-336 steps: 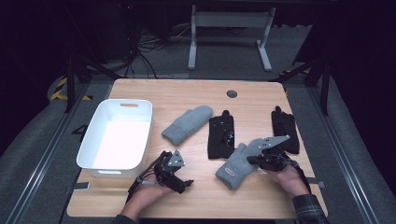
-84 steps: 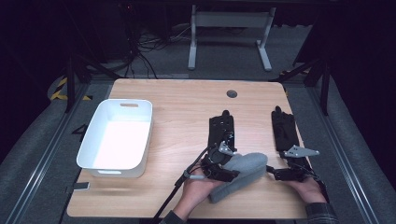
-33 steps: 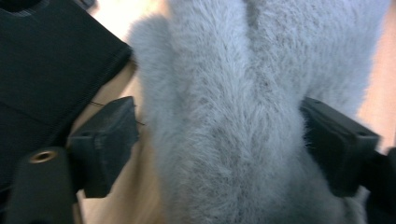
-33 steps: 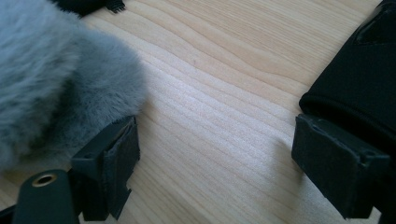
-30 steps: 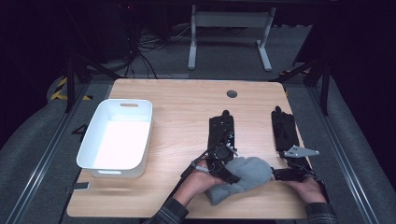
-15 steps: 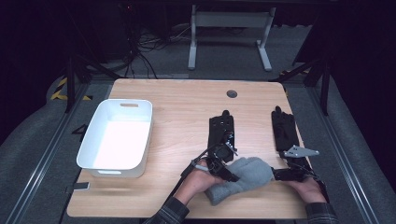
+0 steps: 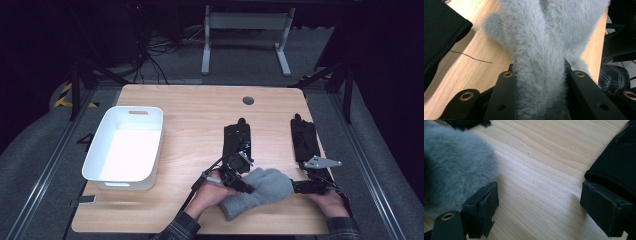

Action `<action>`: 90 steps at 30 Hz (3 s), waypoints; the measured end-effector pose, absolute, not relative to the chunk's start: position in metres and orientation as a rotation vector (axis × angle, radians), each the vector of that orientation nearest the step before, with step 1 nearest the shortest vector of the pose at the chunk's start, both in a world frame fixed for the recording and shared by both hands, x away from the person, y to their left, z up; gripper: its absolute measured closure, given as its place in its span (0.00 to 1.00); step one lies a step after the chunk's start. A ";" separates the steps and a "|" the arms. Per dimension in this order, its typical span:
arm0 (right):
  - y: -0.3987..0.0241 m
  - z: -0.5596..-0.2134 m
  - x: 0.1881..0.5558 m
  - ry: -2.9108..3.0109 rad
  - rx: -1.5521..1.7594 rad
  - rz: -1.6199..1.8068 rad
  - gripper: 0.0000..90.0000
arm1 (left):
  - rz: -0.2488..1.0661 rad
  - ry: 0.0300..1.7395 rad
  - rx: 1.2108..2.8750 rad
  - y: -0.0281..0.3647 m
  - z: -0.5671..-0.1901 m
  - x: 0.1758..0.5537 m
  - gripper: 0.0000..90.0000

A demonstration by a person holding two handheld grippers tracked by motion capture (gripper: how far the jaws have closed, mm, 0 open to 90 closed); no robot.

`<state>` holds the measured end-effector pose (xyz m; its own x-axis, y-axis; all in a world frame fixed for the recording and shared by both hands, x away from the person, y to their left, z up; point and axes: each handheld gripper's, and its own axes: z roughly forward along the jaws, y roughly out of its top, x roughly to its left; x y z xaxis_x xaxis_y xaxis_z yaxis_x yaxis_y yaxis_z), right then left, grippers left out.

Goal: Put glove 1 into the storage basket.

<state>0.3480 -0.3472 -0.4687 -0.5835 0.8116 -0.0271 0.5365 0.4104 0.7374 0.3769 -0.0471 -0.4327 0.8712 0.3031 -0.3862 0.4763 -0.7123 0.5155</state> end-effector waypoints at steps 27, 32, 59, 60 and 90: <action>-0.347 -0.469 0.348 2.290 1.156 0.989 0.18 | -0.241 0.593 2.299 0.004 -0.371 0.390 0.79; -0.347 -0.469 0.348 2.290 1.156 0.989 0.18 | -0.214 0.612 2.282 0.018 -0.357 0.396 0.79; -0.347 -0.469 0.348 2.290 1.157 0.990 0.18 | -0.044 0.778 2.205 0.110 -0.306 0.419 0.79; -0.347 -0.469 0.348 2.290 1.157 0.990 0.18 | -0.033 0.786 2.202 0.114 -0.305 0.419 0.79; -0.347 -0.469 0.348 2.289 1.157 0.989 0.18 | 0.102 1.095 2.059 0.249 -0.299 0.413 0.79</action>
